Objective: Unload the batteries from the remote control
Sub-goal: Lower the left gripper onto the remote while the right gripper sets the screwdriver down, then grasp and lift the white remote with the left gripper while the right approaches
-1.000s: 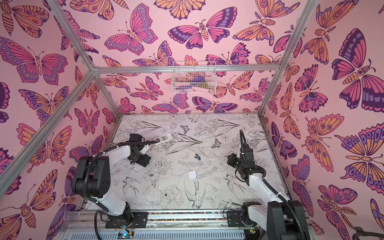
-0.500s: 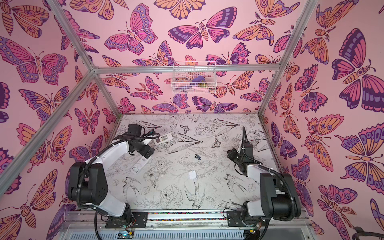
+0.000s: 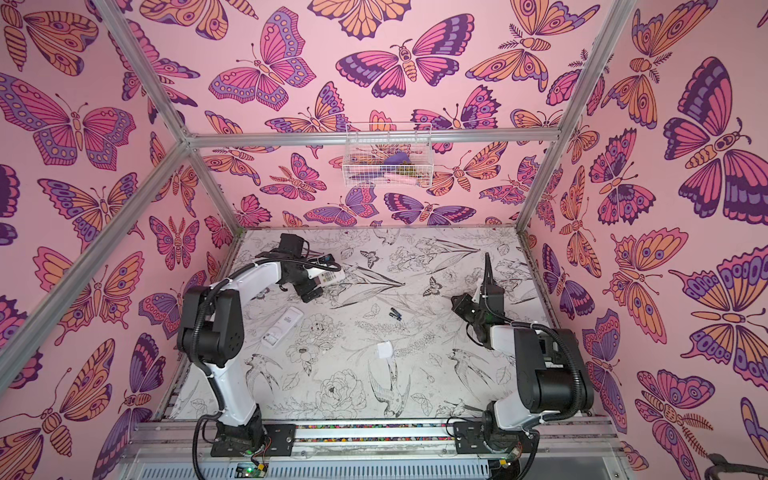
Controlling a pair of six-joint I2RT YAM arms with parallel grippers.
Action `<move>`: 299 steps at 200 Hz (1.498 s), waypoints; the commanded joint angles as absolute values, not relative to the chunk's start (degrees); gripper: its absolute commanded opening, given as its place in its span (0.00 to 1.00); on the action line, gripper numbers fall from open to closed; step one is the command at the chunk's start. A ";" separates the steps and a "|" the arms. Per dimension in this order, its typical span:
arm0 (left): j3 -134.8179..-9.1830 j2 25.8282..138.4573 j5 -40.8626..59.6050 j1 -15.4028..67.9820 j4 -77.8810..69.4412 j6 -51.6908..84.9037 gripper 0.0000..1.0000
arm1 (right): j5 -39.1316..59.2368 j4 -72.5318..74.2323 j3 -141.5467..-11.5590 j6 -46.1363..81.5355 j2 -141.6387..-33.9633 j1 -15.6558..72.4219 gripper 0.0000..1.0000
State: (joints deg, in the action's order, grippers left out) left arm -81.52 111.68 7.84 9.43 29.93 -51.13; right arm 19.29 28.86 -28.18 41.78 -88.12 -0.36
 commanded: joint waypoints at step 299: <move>-112.09 136.96 20.77 5.89 55.68 -63.08 0.57 | 18.99 -11.75 -31.16 27.64 -49.39 2.93 0.62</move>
State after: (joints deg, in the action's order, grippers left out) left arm -112.62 135.94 18.04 5.65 51.55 -63.42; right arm 18.26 -7.84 -28.34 31.53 -52.97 1.10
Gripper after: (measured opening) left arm 0.648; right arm 0.634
